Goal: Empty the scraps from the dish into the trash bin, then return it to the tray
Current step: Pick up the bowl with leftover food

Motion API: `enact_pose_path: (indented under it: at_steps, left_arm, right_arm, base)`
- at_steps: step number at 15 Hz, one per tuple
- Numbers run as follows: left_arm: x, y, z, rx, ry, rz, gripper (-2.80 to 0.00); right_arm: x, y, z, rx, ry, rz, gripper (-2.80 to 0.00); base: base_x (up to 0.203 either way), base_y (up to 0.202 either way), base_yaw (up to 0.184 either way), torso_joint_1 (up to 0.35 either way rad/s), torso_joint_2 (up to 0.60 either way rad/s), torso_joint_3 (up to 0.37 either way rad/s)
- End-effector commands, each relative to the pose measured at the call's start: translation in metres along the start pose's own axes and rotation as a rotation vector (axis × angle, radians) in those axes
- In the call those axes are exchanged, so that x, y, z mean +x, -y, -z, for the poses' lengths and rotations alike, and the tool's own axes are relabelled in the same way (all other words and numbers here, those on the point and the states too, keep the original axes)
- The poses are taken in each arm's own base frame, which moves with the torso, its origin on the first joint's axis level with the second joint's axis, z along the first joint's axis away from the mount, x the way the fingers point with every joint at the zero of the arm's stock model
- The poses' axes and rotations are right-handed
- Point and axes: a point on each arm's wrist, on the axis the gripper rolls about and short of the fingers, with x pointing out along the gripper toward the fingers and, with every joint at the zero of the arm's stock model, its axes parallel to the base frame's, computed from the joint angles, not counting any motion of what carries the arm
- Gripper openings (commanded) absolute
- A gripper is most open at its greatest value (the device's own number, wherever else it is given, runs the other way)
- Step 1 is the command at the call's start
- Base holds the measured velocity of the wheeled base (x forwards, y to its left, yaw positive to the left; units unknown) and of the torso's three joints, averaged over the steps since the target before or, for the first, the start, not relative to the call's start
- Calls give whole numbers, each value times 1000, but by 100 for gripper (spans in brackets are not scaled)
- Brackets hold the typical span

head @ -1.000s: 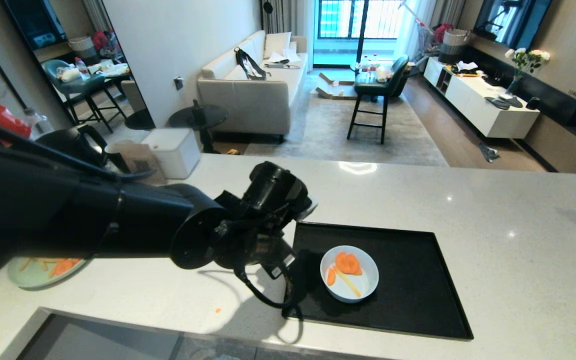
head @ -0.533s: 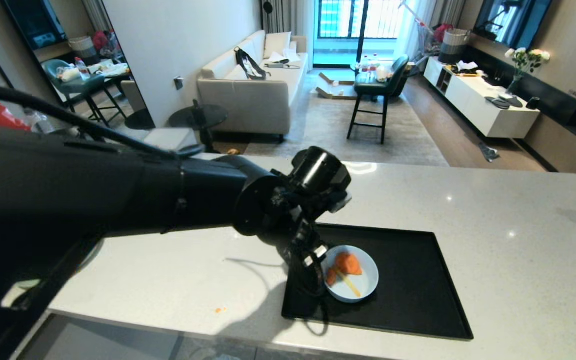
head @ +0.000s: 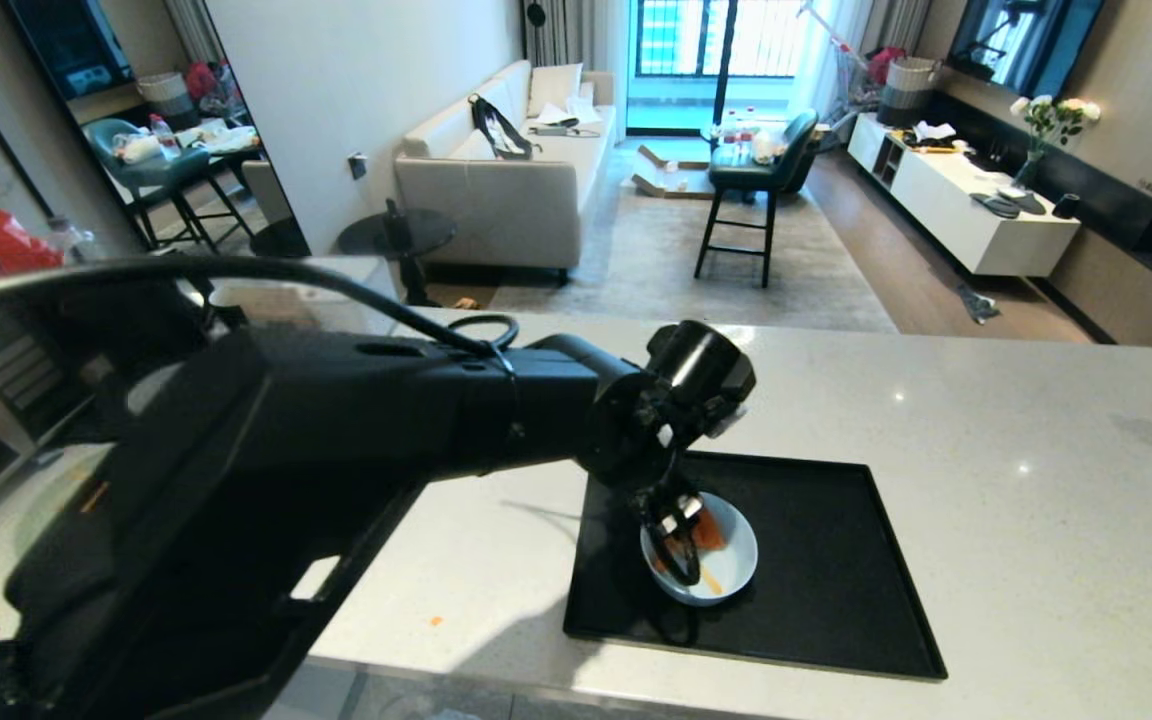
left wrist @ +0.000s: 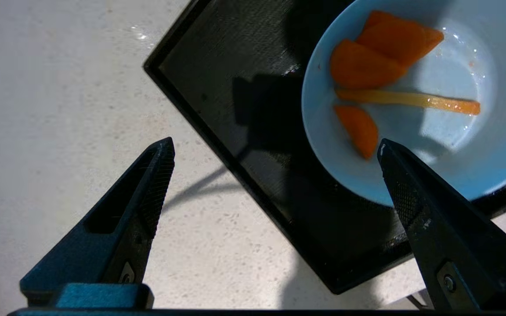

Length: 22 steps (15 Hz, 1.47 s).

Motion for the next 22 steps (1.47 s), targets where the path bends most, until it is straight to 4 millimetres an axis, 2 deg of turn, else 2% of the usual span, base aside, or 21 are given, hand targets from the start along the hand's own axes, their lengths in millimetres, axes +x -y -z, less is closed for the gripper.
enact_pose_path:
  at_steps: [1,7,16,22]
  left_arm:
    - [21,9,5,-2,-44,7,0]
    - [36,10,12,-43,-82,8,0]
    - [58,-7,17,-80,-93,-21,0]
    - [58,-11,21,-81,-112,-25,0]
  right_arm:
    - [0,0,0,0,1,0,-280]
    - [0,0,0,0,1,0,-280]
    - [0,0,0,0,1,0,-280]
    - [0,0,0,0,0,0,-280]
  base:
    - [0,0,0,0,0,0]
    - [0,0,0,0,0,0]
    - [0,0,0,0,0,0]
    - [0,0,0,0,0,0]
